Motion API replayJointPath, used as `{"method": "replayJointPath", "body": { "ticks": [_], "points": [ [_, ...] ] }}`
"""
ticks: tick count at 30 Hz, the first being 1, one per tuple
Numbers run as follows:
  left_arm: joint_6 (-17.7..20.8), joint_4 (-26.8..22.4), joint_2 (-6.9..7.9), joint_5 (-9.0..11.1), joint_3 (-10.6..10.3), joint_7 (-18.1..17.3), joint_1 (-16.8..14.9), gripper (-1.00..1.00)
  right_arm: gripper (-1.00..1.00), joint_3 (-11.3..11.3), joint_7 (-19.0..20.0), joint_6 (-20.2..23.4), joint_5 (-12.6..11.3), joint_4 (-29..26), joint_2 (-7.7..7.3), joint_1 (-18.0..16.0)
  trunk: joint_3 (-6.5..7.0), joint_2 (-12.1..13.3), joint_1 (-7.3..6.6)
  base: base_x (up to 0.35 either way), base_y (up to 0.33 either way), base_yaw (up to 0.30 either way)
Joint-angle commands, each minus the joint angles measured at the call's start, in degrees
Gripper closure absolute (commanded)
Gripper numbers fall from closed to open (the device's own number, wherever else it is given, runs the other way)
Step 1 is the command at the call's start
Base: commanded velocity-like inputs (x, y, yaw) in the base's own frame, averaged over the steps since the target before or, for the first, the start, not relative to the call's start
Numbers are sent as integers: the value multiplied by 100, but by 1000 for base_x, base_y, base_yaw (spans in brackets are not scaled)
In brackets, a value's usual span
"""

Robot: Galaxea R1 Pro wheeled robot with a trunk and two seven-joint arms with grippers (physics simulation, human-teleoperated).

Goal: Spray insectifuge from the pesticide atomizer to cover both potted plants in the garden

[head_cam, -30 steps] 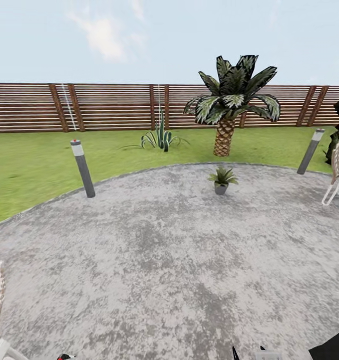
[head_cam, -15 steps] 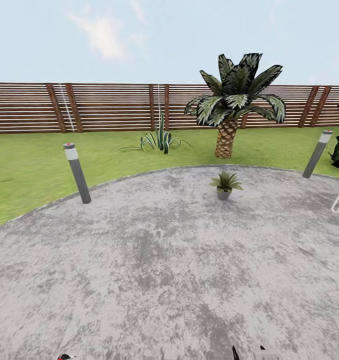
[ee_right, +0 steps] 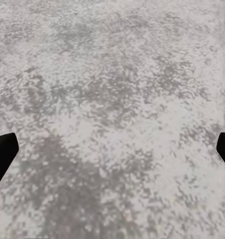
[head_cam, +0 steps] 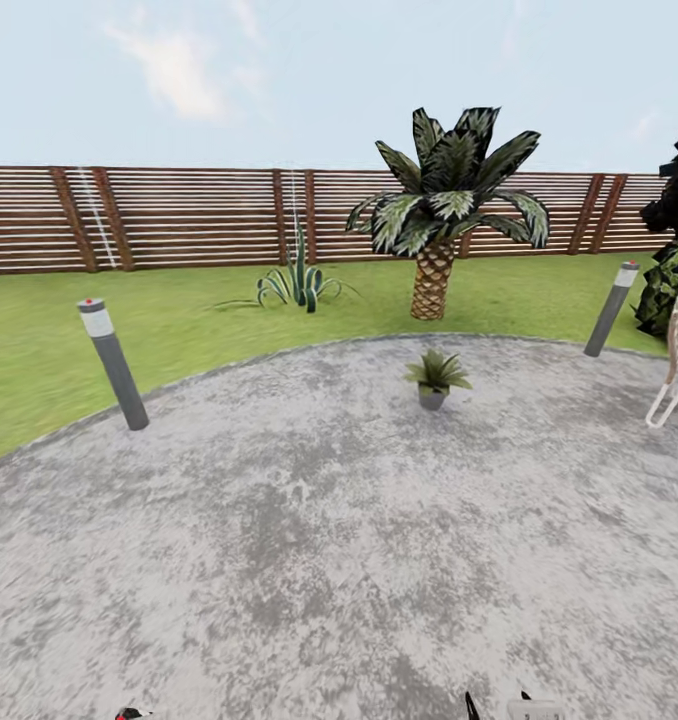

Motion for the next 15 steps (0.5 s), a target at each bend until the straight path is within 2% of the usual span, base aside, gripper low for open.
{"method": "replayJointPath", "body": {
  "ticks": [1, 15],
  "points": [
    [-17, 2, 1, 4, -5, 13, -2, 100, -100, -7, 1, -17, 9, 6, 3, -7, -2, -2, 2, 338, 0, -237],
    [-17, 2, 1, 2, -11, 12, -2, 100, -100, -6, 4, -17, 14, 6, 5, -1, 46, -2, 2, 338, 0, -238]
  ]
}}
